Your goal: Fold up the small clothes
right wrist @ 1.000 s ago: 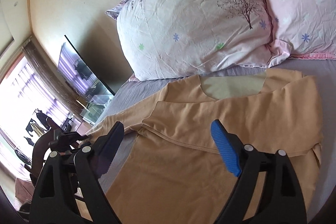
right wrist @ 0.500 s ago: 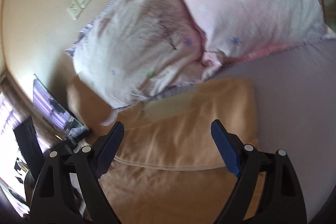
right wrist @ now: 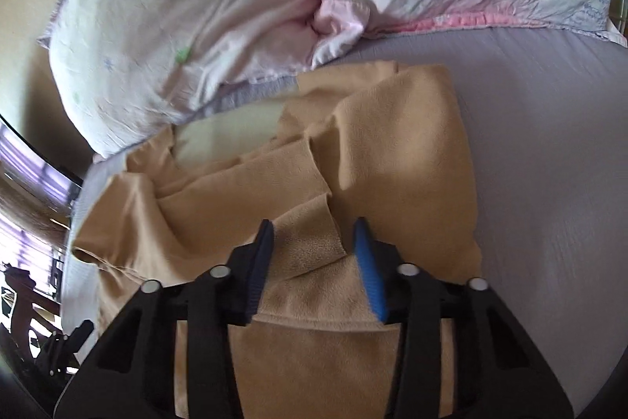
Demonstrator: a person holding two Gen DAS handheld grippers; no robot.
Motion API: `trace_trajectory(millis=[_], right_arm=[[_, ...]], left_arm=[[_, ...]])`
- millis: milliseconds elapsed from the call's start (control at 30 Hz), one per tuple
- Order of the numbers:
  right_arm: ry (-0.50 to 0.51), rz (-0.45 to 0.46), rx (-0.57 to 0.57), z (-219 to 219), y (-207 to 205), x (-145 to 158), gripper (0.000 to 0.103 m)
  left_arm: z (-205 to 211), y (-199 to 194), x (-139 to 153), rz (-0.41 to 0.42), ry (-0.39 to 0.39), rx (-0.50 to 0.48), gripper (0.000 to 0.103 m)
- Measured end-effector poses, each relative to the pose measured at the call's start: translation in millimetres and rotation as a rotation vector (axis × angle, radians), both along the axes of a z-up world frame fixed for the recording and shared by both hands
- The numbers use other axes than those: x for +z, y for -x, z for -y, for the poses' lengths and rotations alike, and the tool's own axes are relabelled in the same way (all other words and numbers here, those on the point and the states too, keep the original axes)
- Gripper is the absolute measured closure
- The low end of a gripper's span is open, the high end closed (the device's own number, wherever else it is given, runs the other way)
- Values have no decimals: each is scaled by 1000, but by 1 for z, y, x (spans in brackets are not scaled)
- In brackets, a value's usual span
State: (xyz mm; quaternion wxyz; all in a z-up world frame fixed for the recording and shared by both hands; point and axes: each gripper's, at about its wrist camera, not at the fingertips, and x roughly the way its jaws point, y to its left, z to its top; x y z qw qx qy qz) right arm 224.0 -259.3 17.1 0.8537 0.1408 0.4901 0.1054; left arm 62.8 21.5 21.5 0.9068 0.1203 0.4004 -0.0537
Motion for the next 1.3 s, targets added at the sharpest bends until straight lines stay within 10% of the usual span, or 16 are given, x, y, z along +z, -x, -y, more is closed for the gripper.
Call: trace_trajectory(millis=[67, 300, 467, 633, 900, 1100, 1300], right_arm=[[21, 39, 29, -6, 0, 3, 96], [-33, 386, -211, 50, 39, 84, 97], [36, 65, -219, 69, 54, 24, 85], [-158, 263, -134, 94, 146, 42, 24], [-307, 266, 251, 108, 284, 31, 23], [-301, 49, 220, 121, 297, -37, 22], [-437, 34, 284, 102, 276, -74, 22]], left_arm=[[-11, 1, -6, -33, 37, 25, 59], [-25, 2, -12, -41, 121, 51, 56], [-30, 6, -12, -39, 170, 38, 53], [-67, 38, 2, -18, 406, -41, 50], [-164, 142, -9, -11, 853, -215, 38], [-177, 166, -65, -138, 873, -145, 32], [-137, 144, -88, -154, 889, -199, 32]])
